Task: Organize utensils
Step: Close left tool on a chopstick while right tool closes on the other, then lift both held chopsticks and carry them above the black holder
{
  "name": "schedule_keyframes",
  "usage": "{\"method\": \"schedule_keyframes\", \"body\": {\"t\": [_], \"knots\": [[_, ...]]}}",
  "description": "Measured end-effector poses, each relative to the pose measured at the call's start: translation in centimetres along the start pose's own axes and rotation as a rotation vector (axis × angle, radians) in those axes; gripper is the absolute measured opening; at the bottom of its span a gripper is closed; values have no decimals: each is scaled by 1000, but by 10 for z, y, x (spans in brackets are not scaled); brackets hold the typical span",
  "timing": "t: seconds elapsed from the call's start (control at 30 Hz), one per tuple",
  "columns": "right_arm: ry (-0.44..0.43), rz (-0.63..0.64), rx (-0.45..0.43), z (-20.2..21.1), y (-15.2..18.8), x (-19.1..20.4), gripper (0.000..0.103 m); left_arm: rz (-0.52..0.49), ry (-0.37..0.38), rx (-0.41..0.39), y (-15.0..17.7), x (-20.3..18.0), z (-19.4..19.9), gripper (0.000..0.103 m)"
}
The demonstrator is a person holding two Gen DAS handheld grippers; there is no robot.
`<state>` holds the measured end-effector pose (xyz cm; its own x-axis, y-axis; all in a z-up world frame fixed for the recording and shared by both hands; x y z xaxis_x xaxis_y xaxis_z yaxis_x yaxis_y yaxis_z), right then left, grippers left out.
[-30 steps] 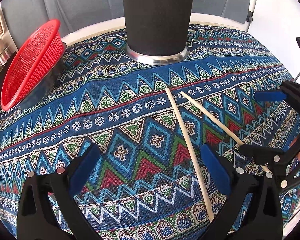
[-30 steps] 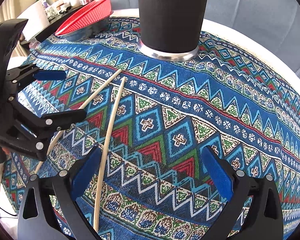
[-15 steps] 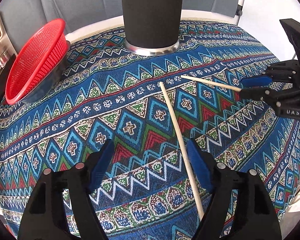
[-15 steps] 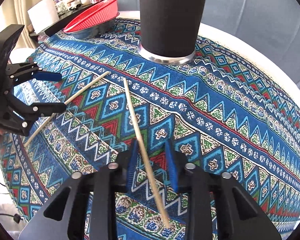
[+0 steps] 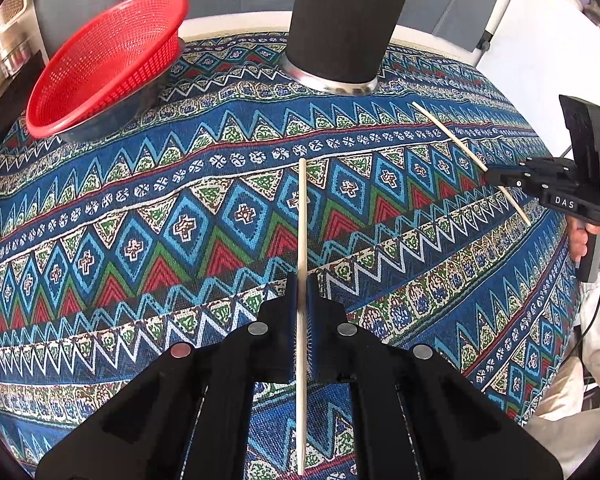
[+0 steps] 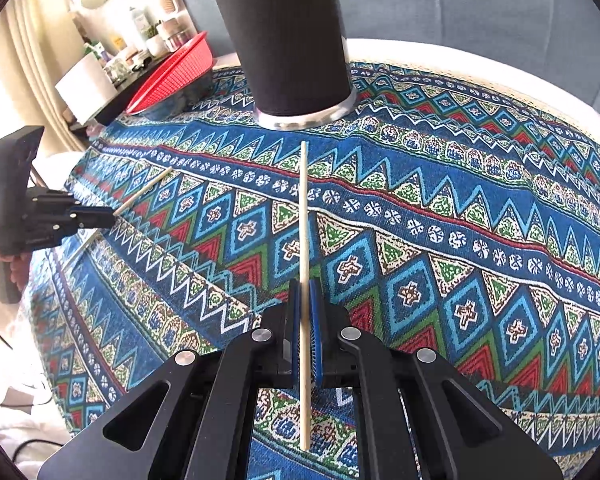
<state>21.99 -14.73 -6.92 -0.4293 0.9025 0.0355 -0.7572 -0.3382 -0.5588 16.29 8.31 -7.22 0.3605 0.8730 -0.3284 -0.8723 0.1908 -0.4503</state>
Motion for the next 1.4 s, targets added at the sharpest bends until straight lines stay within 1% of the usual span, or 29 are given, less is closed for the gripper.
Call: {"method": "schedule_keyframes", "body": {"t": [0.13, 0.23, 0.47, 0.57, 0.77, 0.87, 1.1, 1.2, 1.4], "knots": [[-60, -71, 20, 8, 10, -10, 4, 6, -19, 10, 4, 1, 5, 5], [-69, -97, 13, 11, 16, -15, 4, -5, -53, 20, 3, 3, 10, 5], [-35, -118, -3, 24, 30, -27, 5, -53, -108, -22, -19, 7, 36, 5], [-17, -148, -38, 37, 28, -38, 5, -65, -111, -27, -29, 7, 44, 5], [-12, -187, -95, 68, 20, -56, 5, -85, -143, -44, -51, 6, 59, 5], [1, -193, -136, 88, 7, -63, 4, -97, -165, -65, -68, 4, 74, 5], [5, -177, -257, 137, -47, -66, 5, -127, -182, -171, -119, -6, 122, 5], [-1, -160, -289, 147, -72, -63, 5, -139, -190, -207, -140, -7, 137, 5], [-33, -128, -335, 153, -119, -54, 5, -142, -190, -258, -176, -14, 150, 5]]}}
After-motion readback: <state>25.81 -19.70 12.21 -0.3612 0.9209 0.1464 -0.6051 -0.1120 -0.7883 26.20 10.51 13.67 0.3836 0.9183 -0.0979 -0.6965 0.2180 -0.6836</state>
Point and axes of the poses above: each gripper's, at about its wrist camera, not at the fingertips, and z roughly against the way its jaws point, x to its left, y to its underside, the point moved 7 cm from there along -z, roughly the way its jaws point, and after that the axes turned 12 degrees about y, right-handed, at the moved point
